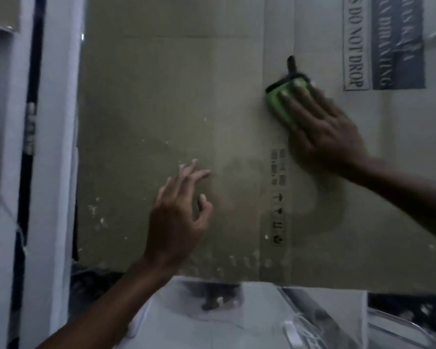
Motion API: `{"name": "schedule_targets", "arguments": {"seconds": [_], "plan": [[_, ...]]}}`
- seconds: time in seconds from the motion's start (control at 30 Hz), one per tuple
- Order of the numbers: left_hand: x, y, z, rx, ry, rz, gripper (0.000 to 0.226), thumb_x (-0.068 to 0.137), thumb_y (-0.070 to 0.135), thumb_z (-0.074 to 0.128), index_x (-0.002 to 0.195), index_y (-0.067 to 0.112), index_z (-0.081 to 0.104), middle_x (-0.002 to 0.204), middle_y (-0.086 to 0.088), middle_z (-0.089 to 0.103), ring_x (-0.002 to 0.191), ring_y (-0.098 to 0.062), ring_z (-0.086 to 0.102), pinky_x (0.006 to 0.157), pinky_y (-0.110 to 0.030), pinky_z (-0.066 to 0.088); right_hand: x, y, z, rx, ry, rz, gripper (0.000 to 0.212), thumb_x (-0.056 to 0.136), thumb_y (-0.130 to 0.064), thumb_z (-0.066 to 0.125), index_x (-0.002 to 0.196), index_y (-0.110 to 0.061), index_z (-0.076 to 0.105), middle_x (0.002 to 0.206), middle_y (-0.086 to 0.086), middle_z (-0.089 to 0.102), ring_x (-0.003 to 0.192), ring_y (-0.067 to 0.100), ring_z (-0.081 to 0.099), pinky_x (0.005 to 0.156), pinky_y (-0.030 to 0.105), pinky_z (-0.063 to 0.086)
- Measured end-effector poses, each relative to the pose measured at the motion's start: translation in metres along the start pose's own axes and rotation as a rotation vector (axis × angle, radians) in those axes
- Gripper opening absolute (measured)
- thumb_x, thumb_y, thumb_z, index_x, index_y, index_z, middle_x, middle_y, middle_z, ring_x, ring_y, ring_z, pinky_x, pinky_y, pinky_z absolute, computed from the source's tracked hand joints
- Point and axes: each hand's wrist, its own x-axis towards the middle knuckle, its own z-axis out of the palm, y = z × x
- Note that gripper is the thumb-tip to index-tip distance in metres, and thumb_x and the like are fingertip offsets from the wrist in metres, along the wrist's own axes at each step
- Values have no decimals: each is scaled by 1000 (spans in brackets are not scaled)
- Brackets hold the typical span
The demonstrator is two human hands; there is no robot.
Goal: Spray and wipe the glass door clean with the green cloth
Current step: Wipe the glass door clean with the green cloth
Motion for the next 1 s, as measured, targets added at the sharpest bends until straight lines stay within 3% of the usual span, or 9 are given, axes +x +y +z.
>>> {"name": "schedule_targets", "arguments": {"seconds": [0.1, 0.17, 0.27, 0.37, 0.47, 0.6, 0.73, 0.87, 1.0], "plan": [[-7, -26, -15, 62, 39, -22, 47, 85, 18, 54, 131, 22, 57, 147, 1, 51, 136, -21, 48, 103, -46, 46, 31, -14, 4, 93, 30, 392, 66, 102, -45, 22, 163, -26, 6, 171, 10, -3, 158, 28, -4, 128, 44, -1], [-3, -43, -24, 95, 62, -62, 47, 85, 20, 52, 132, 20, 56, 147, -2, 51, 135, -23, 49, 101, -48, 48, 47, -46, 11, 92, 35, 456, 69, 101, -43, 25, 164, -25, 4, 171, 10, -5, 157, 32, -5, 128, 46, -3], [11, -60, -33, 162, 57, -124, 51, 86, 27, 46, 135, 18, 52, 149, -7, 48, 136, -28, 47, 102, -50, 47, 44, -107, 30, 49, 19, 193, 65, 103, -34, 37, 163, -26, 14, 171, 7, 7, 158, 33, 4, 127, 44, -1], [21, -69, -40, 221, 21, -162, 57, 86, 34, 42, 140, 17, 48, 148, -9, 49, 132, -31, 50, 101, -47, 47, 28, -161, 59, 29, 45, -232, 60, 100, -31, 42, 158, -23, 34, 166, 8, 29, 154, 35, 24, 126, 49, 17], [22, -70, -46, 187, -83, -231, 69, 88, 41, 41, 152, 15, 35, 154, -8, 42, 137, -27, 45, 106, -40, 41, 36, -152, 65, -46, -32, -513, 57, 102, -34, 37, 158, -28, 33, 166, 4, 28, 154, 31, 24, 126, 46, 19], [28, -76, -60, 158, -172, -197, 64, 94, 38, 48, 153, 18, 32, 160, -2, 34, 144, -21, 37, 111, -32, 35, 63, -118, 49, 11, 75, -87, 57, 105, -37, 33, 161, -29, 25, 168, 8, 22, 155, 32, 19, 125, 51, 20], [28, -85, -72, 101, -190, -223, 56, 96, 28, 55, 148, 20, 38, 141, -10, 56, 119, -34, 60, 93, -37, 50, 69, -157, 56, 32, 141, 208, 62, 102, -32, 35, 162, -25, 20, 170, 8, 13, 157, 32, 7, 128, 49, 4], [13, -110, -81, 194, -113, -270, 53, 93, 25, 56, 144, 19, 43, 154, -7, 42, 139, -30, 43, 107, -46, 44, 49, -186, 71, -8, 68, -170, 60, 100, -33, 37, 159, -23, 31, 166, 9, 27, 154, 36, 21, 125, 51, 14], [4, -136, -92, 275, -118, -354, 58, 95, 27, 53, 149, 19, 35, 163, -8, 23, 151, -30, 20, 118, -55, 27, 58, -155, 59, -36, -67, -477, 56, 106, -41, 23, 161, -29, 25, 168, 5, 21, 155, 34, 16, 125, 47, 13]]}}
